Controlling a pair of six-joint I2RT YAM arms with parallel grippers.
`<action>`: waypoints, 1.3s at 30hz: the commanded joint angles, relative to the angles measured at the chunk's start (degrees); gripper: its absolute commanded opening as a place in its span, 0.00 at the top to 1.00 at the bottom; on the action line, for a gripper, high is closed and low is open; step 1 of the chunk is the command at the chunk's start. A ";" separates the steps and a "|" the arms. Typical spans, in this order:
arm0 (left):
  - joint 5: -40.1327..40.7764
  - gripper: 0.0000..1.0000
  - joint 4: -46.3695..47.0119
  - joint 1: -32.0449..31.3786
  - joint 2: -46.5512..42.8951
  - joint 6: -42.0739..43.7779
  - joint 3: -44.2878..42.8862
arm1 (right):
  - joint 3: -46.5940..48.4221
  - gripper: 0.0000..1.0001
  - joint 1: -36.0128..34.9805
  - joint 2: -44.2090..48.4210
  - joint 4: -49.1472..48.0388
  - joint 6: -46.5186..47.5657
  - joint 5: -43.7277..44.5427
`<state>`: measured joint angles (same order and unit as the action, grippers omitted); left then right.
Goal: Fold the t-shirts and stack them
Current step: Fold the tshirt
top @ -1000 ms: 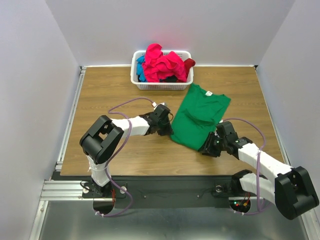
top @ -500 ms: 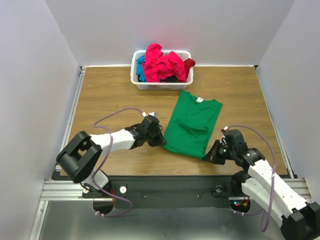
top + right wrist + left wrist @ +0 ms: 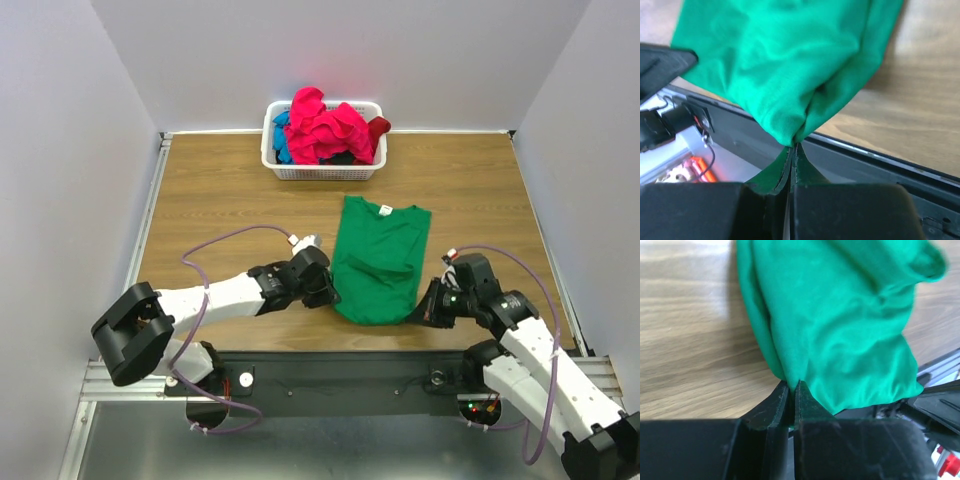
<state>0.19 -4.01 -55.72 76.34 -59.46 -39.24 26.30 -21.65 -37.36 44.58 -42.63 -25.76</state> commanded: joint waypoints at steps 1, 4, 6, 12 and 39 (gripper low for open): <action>5.34 1.00 -4.93 0.26 -0.67 0.57 -9.33 | 8.22 1.00 0.38 -2.88 -1.16 1.59 7.36; 6.49 1.00 -6.97 2.02 0.04 2.59 -12.95 | 12.44 1.00 0.38 -5.86 -1.33 1.76 12.12; 5.88 1.00 -7.07 4.48 0.83 3.99 -15.68 | 15.70 0.99 0.38 -7.89 -1.60 2.03 16.34; 4.39 1.00 -7.50 9.66 6.71 9.36 -25.25 | 21.76 1.00 0.47 -15.36 -4.94 2.90 21.62; 0.17 1.00 -8.47 17.49 39.41 18.68 -64.02 | 30.21 1.00 14.78 -36.27 -21.63 8.44 21.89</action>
<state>0.23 -15.86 -38.81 114.28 -42.50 -97.95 55.77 -9.32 -72.31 30.35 -35.70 -1.50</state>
